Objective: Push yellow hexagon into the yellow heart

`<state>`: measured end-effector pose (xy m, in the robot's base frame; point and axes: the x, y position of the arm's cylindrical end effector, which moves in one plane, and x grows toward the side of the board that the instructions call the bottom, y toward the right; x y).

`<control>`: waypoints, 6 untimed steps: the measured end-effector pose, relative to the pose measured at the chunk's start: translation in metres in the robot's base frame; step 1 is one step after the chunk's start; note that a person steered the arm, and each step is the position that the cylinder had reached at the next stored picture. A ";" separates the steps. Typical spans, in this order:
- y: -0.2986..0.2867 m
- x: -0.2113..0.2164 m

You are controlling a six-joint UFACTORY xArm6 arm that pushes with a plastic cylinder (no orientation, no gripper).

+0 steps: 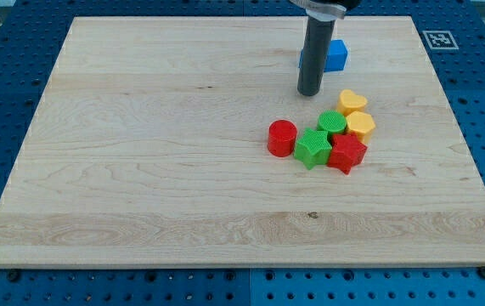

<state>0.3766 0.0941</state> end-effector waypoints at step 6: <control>0.039 0.071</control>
<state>0.4478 0.1334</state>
